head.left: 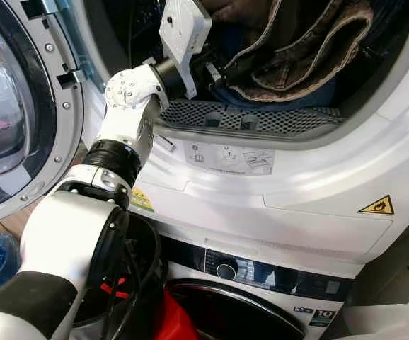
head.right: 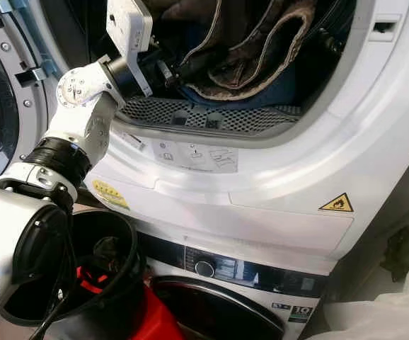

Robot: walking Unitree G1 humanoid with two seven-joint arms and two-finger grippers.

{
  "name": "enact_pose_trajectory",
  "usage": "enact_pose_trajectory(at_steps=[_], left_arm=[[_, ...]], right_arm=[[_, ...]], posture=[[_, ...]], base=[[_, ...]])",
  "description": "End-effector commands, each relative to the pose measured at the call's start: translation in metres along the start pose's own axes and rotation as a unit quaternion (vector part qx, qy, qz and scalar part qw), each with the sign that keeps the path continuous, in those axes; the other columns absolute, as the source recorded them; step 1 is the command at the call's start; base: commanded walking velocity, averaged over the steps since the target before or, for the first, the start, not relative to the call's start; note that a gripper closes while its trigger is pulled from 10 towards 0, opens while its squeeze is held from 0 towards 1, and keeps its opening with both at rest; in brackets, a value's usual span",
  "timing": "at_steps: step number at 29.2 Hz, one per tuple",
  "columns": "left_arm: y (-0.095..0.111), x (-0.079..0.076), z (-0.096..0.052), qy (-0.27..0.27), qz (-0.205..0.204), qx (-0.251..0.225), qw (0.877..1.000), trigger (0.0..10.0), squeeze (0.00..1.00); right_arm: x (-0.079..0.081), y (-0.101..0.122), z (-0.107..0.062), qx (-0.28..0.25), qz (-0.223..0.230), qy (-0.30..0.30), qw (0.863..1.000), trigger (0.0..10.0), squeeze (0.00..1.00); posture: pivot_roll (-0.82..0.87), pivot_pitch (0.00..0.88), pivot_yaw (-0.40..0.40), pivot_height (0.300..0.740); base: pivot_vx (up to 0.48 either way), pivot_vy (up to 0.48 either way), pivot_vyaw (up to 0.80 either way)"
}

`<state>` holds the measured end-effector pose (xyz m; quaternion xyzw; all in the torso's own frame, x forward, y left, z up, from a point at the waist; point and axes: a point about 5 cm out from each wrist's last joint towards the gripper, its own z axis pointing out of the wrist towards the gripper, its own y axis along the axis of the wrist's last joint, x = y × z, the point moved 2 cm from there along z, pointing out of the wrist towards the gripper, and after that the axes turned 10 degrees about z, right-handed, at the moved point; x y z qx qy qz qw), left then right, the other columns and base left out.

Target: Clothes washing

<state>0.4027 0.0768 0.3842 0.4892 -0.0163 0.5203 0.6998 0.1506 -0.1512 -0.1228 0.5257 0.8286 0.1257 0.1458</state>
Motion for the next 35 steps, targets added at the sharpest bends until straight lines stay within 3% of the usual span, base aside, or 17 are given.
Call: enact_pose_trajectory(at_steps=[1, 3, 9, 10, 11, 13, 16, 22, 29, 32, 35], left_arm=[[-0.007, 0.031, -0.012, 0.108, -0.041, 0.033, 0.993, 10.0, 0.00], [-0.008, 0.031, -0.012, 0.111, -0.049, 0.039, 0.992, 10.0, 0.00], [-0.018, 0.006, -0.004, 0.020, -0.039, 0.070, 0.997, 10.0, 0.00], [-0.020, -0.001, -0.003, -0.005, -0.041, 0.075, 0.996, 10.0, 0.00], [-0.026, -0.019, 0.000, -0.066, -0.041, 0.087, 0.993, 10.0, 0.00], [-0.028, -0.030, 0.002, -0.103, -0.036, 0.094, 0.990, 10.0, 0.00], [-0.028, -0.037, 0.006, -0.124, -0.004, 0.105, 0.987, 10.0, 0.00], [-0.020, -0.042, 0.016, -0.135, -0.003, 0.097, 0.986, 10.0, 0.00], [-0.006, -0.041, 0.026, -0.131, -0.021, 0.057, 0.990, 10.0, 0.00], [0.017, -0.042, 0.038, -0.140, -0.060, -0.010, 0.988, 10.0, 0.00], [0.028, -0.046, 0.043, -0.160, -0.076, -0.046, 0.983, 10.0, 0.00]], right_arm=[[0.020, -0.047, -0.005, 0.073, 0.014, 0.025, 0.997, 10.0, 0.00], [0.020, -0.047, -0.005, 0.073, 0.014, 0.025, 0.997, 10.0, 0.00], [0.020, -0.045, -0.004, 0.069, 0.015, 0.023, 0.997, 10.0, 0.00], [0.020, -0.044, -0.004, 0.069, 0.017, 0.022, 0.997, 10.0, 0.00], [0.019, -0.044, -0.004, 0.069, 0.018, 0.020, 0.997, 10.0, 0.00], [0.018, -0.046, -0.004, 0.070, 0.019, 0.020, 0.997, 10.0, 0.00], [0.017, -0.048, -0.005, 0.072, 0.023, 0.018, 0.997, 10.0, 0.00], [0.019, -0.054, -0.006, 0.078, 0.024, 0.018, 0.997, 10.0, 0.00], [0.022, -0.061, -0.007, 0.082, 0.035, 0.015, 0.996, 10.0, 0.00], [0.020, -0.066, -0.008, 0.086, 0.037, 0.008, 0.996, 10.0, 0.00], [0.019, -0.067, -0.009, 0.087, 0.038, 0.007, 0.995, 10.0, 0.00]], posture=[[-0.12, 0.065, 0.138, 0.740], [-0.12, 0.063, 0.138, 0.740], [-0.11, 0.067, 0.140, 0.740], [-0.11, 0.071, 0.141, 0.740], [-0.12, 0.077, 0.142, 0.740], [-0.12, 0.081, 0.142, 0.740], [-0.12, 0.089, 0.144, 0.740], [-0.14, 0.101, 0.152, 0.740], [-0.16, 0.111, 0.158, 0.740], [-0.17, 0.119, 0.157, 0.740], [-0.17, 0.122, 0.152, 0.740]], base=[[0.000, 0.000, 0.00], [0.000, 0.000, 0.00], [0.000, 0.000, 0.00], [0.000, 0.000, 0.00], [0.000, 0.000, 0.00], [0.000, 0.000, 0.00], [0.000, 0.000, 0.00], [0.000, 0.000, 0.00], [0.000, 0.000, 0.00], [0.000, 0.000, 0.00], [0.000, 0.000, 0.00]])
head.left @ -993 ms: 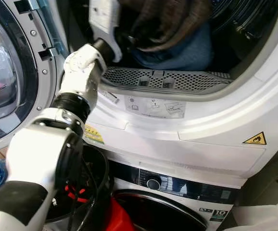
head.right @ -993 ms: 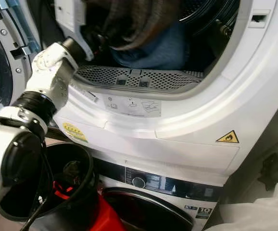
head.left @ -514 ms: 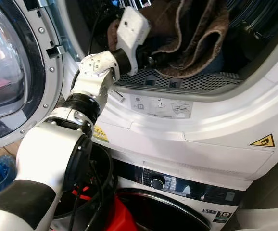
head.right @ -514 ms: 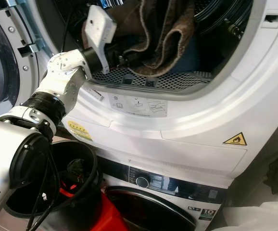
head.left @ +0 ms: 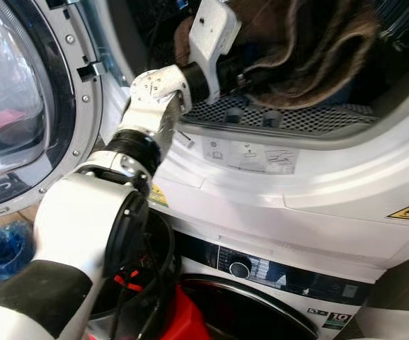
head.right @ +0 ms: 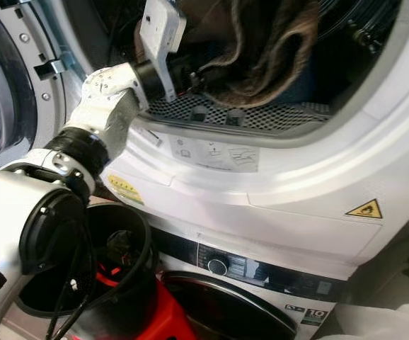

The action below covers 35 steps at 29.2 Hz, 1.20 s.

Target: Clothes washing

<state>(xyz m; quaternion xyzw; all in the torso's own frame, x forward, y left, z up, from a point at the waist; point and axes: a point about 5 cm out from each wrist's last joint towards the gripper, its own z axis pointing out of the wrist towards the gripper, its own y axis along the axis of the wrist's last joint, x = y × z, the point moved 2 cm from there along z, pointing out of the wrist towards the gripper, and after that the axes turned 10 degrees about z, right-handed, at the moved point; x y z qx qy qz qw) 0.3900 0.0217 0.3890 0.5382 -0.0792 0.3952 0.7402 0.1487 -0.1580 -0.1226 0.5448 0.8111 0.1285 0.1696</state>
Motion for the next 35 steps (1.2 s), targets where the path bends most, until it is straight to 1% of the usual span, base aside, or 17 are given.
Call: enact_pose_trajectory(at_steps=[1, 3, 6, 7, 9, 11, 13, 18, 20, 21, 25, 27, 30, 32, 33, 34, 35], left_arm=[[0.017, -0.010, 0.013, -0.061, 0.002, -0.039, 0.997, 10.0, 0.00], [0.023, -0.025, 0.021, -0.124, -0.013, -0.072, 0.990, 10.0, 0.00], [0.020, -0.042, 0.025, -0.182, -0.016, -0.070, 0.981, 10.0, 0.00], [0.020, -0.042, 0.025, -0.182, -0.016, -0.070, 0.981, 10.0, 0.00], [0.020, -0.052, 0.029, -0.210, -0.020, -0.077, 0.974, 10.0, 0.00], [0.022, -0.055, 0.031, -0.220, -0.027, -0.085, 0.972, 10.0, 0.00], [0.024, -0.060, 0.035, -0.232, -0.012, -0.084, 0.969, 10.0, 0.00], [0.022, -0.058, 0.032, -0.231, -0.006, -0.082, 0.970, 10.0, 0.00], [0.022, -0.056, 0.030, -0.229, -0.006, -0.083, 0.970, 10.0, 0.00], [0.026, -0.051, 0.027, -0.229, -0.002, -0.093, 0.969, 10.0, 0.00], [0.039, -0.045, 0.020, -0.240, 0.044, -0.125, 0.962, 10.0, 0.00], [0.050, -0.040, 0.020, -0.225, 0.074, -0.150, 0.960, 10.0, 0.00], [0.055, -0.038, 0.020, -0.222, 0.077, -0.161, 0.959, 10.0, 0.00], [0.064, -0.041, 0.023, -0.227, 0.093, -0.184, 0.952, 10.0, 0.00], [0.064, -0.041, 0.023, -0.227, 0.093, -0.184, 0.952, 10.0, 0.00], [0.064, -0.048, 0.029, -0.227, 0.105, -0.185, 0.950, 10.0, 0.00], [0.063, -0.049, 0.033, -0.209, 0.109, -0.182, 0.955, 10.0, 0.00]], right_arm=[[0.021, -0.064, -0.010, 0.102, 0.013, 0.028, 0.994, 10.0, 0.00], [0.019, -0.065, -0.011, 0.103, 0.010, 0.027, 0.994, 10.0, 0.00], [0.019, -0.063, -0.010, 0.101, 0.012, 0.025, 0.994, 10.0, 0.00], [0.019, -0.063, -0.010, 0.101, 0.012, 0.025, 0.994, 10.0, 0.00], [0.019, -0.061, -0.010, 0.098, 0.013, 0.025, 0.995, 10.0, 0.00], [0.020, -0.061, -0.010, 0.097, 0.014, 0.025, 0.995, 10.0, 0.00], [0.021, -0.059, -0.009, 0.096, 0.013, 0.026, 0.995, 10.0, 0.00], [0.023, -0.057, -0.009, 0.094, 0.013, 0.027, 0.995, 10.0, 0.00], [0.024, -0.057, -0.009, 0.094, 0.014, 0.027, 0.995, 10.0, 0.00], [0.025, -0.058, -0.009, 0.094, 0.014, 0.027, 0.995, 10.0, 0.00], [0.027, -0.057, -0.009, 0.093, 0.017, 0.028, 0.995, 10.0, 0.00], [0.028, -0.054, -0.008, 0.090, 0.013, 0.031, 0.995, 10.0, 0.00], [0.028, -0.053, -0.008, 0.089, 0.011, 0.032, 0.995, 10.0, 0.00], [0.028, -0.050, -0.007, 0.087, 0.007, 0.032, 0.996, 10.0, 0.00], [0.028, -0.050, -0.007, 0.087, 0.007, 0.032, 0.996, 10.0, 0.00], [0.028, -0.048, -0.007, 0.085, 0.003, 0.031, 0.996, 10.0, 0.00], [0.028, -0.046, -0.006, 0.083, 0.002, 0.031, 0.996, 10.0, 0.00]], posture=[[-0.16, 0.122, 0.152, 0.740], [-0.16, 0.117, 0.152, 0.740], [-0.16, 0.112, 0.155, 0.740], [-0.16, 0.112, 0.155, 0.740], [-0.17, 0.108, 0.157, 0.740], [-0.17, 0.106, 0.157, 0.740], [-0.17, 0.102, 0.160, 0.740], [-0.16, 0.095, 0.167, 0.740], [-0.17, 0.088, 0.170, 0.740], [-0.16, 0.081, 0.172, 0.740], [-0.15, 0.074, 0.174, 0.740], [-0.12, 0.064, 0.170, 0.740], [-0.12, 0.063, 0.169, 0.740], [-0.10, 0.059, 0.167, 0.740], [-0.10, 0.059, 0.167, 0.740], [-0.09, 0.059, 0.168, 0.740], [-0.09, 0.059, 0.167, 0.740]], base=[[0.000, 0.000, 0.00], [0.000, 0.000, 0.00], [0.000, 0.000, 0.00], [0.000, 0.000, 0.00], [0.000, 0.000, 0.00], [0.000, 0.000, 0.00], [0.000, 0.000, 0.00], [0.000, 0.000, 0.00], [0.000, 0.000, 0.00], [0.000, 0.000, 0.00], [0.000, 0.000, 0.00], [0.000, 0.000, 0.00], [0.000, 0.000, 0.00], [0.000, 0.000, 0.00], [0.000, 0.000, 0.00], [0.000, 0.000, 0.00], [0.000, 0.000, 0.00]])
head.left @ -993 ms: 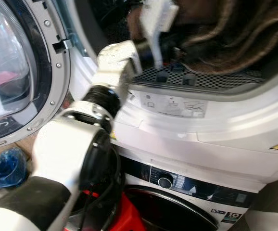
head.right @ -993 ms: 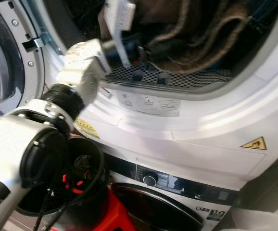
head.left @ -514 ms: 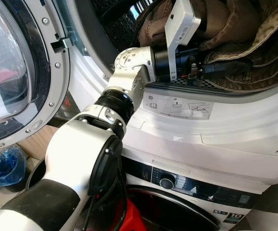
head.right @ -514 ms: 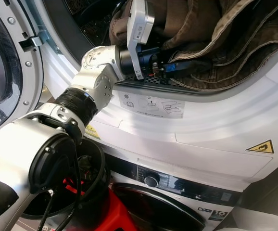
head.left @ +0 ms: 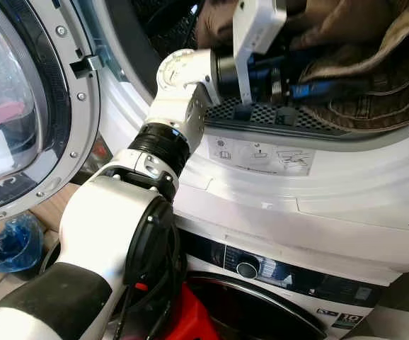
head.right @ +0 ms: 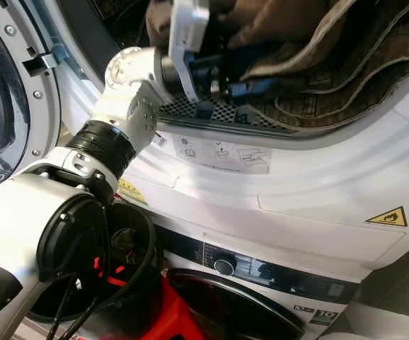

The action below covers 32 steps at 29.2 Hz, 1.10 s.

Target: Clothes washing

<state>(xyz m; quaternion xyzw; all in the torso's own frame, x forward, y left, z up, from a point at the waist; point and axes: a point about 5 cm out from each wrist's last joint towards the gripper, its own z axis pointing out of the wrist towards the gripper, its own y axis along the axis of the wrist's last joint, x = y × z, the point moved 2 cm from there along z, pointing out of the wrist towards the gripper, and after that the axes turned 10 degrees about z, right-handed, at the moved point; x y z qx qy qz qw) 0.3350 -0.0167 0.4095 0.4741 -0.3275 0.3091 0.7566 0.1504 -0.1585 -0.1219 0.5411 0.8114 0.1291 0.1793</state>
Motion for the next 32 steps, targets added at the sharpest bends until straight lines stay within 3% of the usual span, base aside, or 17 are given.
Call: enact_pose_trajectory(at_steps=[1, 2, 4, 5, 6, 13, 18, 19, 20, 22, 23, 28, 29, 32], left_arm=[[0.012, 0.002, 0.013, -0.012, 0.043, -0.014, 0.999, 10.0, 0.00], [0.011, 0.003, 0.015, 0.001, 0.046, -0.010, 0.999, 10.0, 0.00], [0.004, 0.016, 0.017, 0.096, 0.059, 0.038, 0.993, 10.0, 0.00], [0.004, 0.016, 0.017, 0.096, 0.059, 0.038, 0.993, 10.0, 0.00], [0.001, 0.027, 0.015, 0.157, 0.058, 0.063, 0.984, 10.0, 0.00], [0.001, 0.044, 0.009, 0.230, 0.060, 0.103, 0.966, 10.0, 0.00], [0.003, 0.059, 0.003, 0.306, 0.077, 0.134, 0.939, 10.0, 0.00], [0.003, 0.059, 0.003, 0.306, 0.077, 0.134, 0.939, 10.0, 0.00], [0.004, 0.066, 0.001, 0.343, 0.076, 0.147, 0.925, 10.0, 0.00], [0.005, 0.072, -0.002, 0.374, 0.074, 0.160, 0.911, 10.0, 0.00], [0.004, 0.077, -0.006, 0.404, 0.073, 0.177, 0.894, 10.0, 0.00], [0.006, 0.082, -0.012, 0.430, 0.080, 0.185, 0.880, 10.0, 0.00], [0.006, 0.086, -0.019, 0.455, 0.083, 0.199, 0.864, 10.0, 0.00], [0.005, 0.089, -0.026, 0.472, 0.085, 0.214, 0.851, 10.0, 0.00]], right_arm=[[0.029, -0.047, -0.007, 0.089, 0.006, 0.038, 0.995, 10.0, 0.00], [0.029, -0.046, -0.007, 0.088, 0.005, 0.038, 0.995, 10.0, 0.00], [0.029, -0.043, -0.006, 0.084, 0.006, 0.038, 0.996, 10.0, 0.00], [0.029, -0.043, -0.006, 0.084, 0.006, 0.038, 0.996, 10.0, 0.00], [0.029, -0.041, -0.006, 0.082, 0.006, 0.038, 0.996, 10.0, 0.00], [0.029, -0.042, -0.006, 0.083, 0.006, 0.037, 0.996, 10.0, 0.00], [0.029, -0.044, -0.007, 0.087, 0.003, 0.037, 0.996, 10.0, 0.00], [0.029, -0.044, -0.007, 0.087, 0.003, 0.037, 0.996, 10.0, 0.00], [0.030, -0.044, -0.007, 0.088, 0.002, 0.038, 0.995, 10.0, 0.00], [0.030, -0.044, -0.007, 0.088, 0.000, 0.039, 0.995, 10.0, 0.00], [0.031, -0.043, -0.006, 0.087, 0.000, 0.039, 0.995, 10.0, 0.00], [0.031, -0.042, -0.006, 0.086, 0.000, 0.039, 0.996, 10.0, 0.00], [0.031, -0.042, -0.006, 0.085, 0.001, 0.038, 0.996, 10.0, 0.00], [0.031, -0.041, -0.006, 0.085, 0.001, 0.038, 0.996, 10.0, 0.00]], posture=[[-0.09, 0.059, 0.167, 0.740], [-0.09, 0.059, 0.167, 0.740], [-0.09, 0.060, 0.167, 0.740], [-0.09, 0.060, 0.167, 0.740], [-0.09, 0.061, 0.166, 0.740], [-0.09, 0.062, 0.168, 0.740], [-0.08, 0.064, 0.168, 0.740], [-0.08, 0.064, 0.168, 0.740], [-0.08, 0.062, 0.169, 0.740], [-0.08, 0.060, 0.169, 0.740], [-0.08, 0.059, 0.170, 0.740], [-0.08, 0.057, 0.171, 0.740], [-0.08, 0.056, 0.170, 0.740], [-0.09, 0.057, 0.170, 0.740]], base=[[0.000, 0.000, 0.00], [0.000, 0.000, 0.00], [0.000, 0.000, 0.00], [0.000, 0.000, 0.00], [0.000, 0.000, 0.00], [0.000, 0.000, 0.00], [0.000, 0.000, 0.00], [0.000, 0.000, 0.00], [0.000, 0.000, 0.00], [0.000, 0.000, 0.00], [0.000, 0.000, 0.00], [0.000, 0.000, 0.00], [0.000, 0.000, 0.00], [0.000, 0.000, 0.00]])
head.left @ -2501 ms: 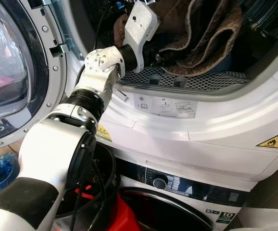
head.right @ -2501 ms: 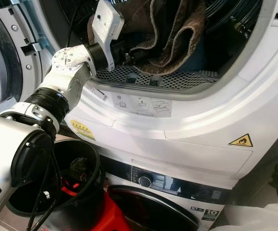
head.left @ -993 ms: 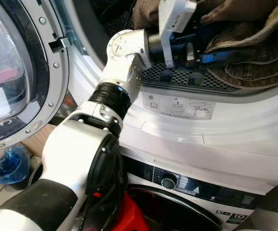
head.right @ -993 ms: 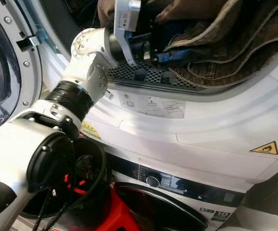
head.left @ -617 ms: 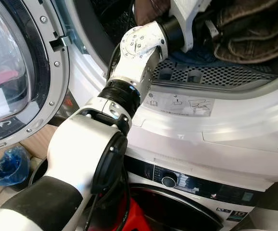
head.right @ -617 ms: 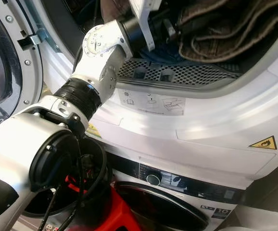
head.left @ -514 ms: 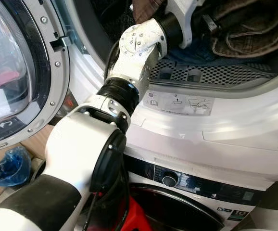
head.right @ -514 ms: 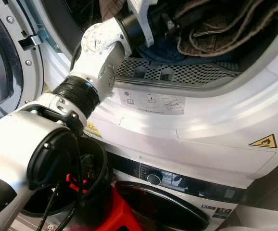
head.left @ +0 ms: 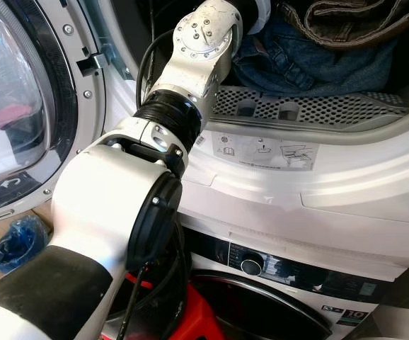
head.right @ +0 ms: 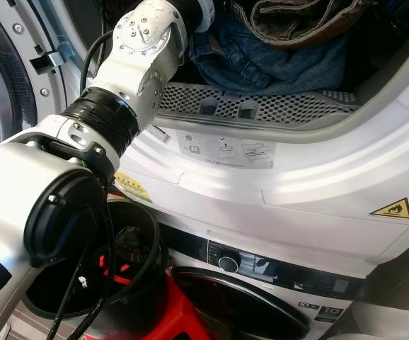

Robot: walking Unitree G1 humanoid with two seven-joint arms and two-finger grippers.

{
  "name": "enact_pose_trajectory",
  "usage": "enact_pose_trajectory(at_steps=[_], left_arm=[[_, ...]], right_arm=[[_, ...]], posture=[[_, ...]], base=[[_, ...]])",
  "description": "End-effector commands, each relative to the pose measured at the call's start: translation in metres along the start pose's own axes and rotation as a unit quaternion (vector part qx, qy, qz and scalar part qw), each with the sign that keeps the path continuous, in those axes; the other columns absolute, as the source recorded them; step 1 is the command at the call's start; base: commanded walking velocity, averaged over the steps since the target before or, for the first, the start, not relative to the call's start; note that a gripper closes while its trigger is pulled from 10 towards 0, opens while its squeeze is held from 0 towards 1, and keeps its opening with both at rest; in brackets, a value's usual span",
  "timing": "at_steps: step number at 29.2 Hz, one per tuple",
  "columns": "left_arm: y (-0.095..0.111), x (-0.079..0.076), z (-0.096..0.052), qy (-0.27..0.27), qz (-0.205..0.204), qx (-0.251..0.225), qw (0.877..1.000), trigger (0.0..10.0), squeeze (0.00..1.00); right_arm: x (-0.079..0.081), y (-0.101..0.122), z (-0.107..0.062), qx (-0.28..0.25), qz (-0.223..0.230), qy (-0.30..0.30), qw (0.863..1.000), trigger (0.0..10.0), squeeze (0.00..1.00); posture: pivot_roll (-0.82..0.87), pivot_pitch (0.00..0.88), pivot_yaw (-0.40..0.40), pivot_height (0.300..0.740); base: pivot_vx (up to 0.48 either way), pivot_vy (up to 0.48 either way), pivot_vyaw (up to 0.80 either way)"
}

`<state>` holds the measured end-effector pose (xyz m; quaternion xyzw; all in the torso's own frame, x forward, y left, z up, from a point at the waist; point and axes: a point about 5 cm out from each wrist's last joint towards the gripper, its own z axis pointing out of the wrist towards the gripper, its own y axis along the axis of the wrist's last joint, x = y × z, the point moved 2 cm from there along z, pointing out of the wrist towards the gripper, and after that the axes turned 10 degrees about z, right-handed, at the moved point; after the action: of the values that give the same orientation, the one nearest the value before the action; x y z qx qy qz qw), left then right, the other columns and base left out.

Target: Clothes washing

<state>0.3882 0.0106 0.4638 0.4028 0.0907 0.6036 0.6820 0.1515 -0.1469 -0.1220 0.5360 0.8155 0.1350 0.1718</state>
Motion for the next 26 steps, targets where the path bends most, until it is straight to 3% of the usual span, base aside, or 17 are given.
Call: enact_pose_trajectory(at_steps=[1, 9, 17, 22, 26], left_arm=[[0.004, 0.016, 0.002, 0.030, 0.016, 0.007, 0.999, 10.0, 0.00], [-0.013, 0.030, -0.005, 0.061, 0.024, 0.056, 0.996, 10.0, 0.00], [-0.029, 0.028, -0.012, 0.054, 0.036, 0.089, 0.994, 10.0, 0.00], [-0.027, 0.018, -0.011, 0.015, -0.021, 0.067, 0.997, 10.0, 0.00], [-0.022, 0.013, -0.009, -0.009, -0.040, 0.047, 0.998, 10.0, 0.00]], right_arm=[[0.021, -0.046, -0.006, 0.086, 0.006, 0.028, 0.996, 10.0, 0.00], [0.021, -0.047, -0.007, 0.087, 0.004, 0.028, 0.996, 10.0, 0.00], [0.021, -0.046, -0.006, 0.086, 0.004, 0.028, 0.996, 10.0, 0.00], [0.022, -0.048, -0.007, 0.087, 0.004, 0.028, 0.996, 10.0, 0.00], [0.022, -0.049, -0.007, 0.089, 0.004, 0.028, 0.996, 10.0, 0.00]], posture=[[-0.09, 0.057, 0.169, 0.740], [-0.08, 0.053, 0.165, 0.740], [-0.09, 0.055, 0.165, 0.740], [-0.09, 0.060, 0.166, 0.740], [-0.10, 0.065, 0.168, 0.740]], base=[[0.000, 0.000, 0.00], [0.000, 0.000, 0.00], [0.000, 0.000, 0.00], [0.000, 0.000, 0.00], [0.000, 0.000, 0.00]])
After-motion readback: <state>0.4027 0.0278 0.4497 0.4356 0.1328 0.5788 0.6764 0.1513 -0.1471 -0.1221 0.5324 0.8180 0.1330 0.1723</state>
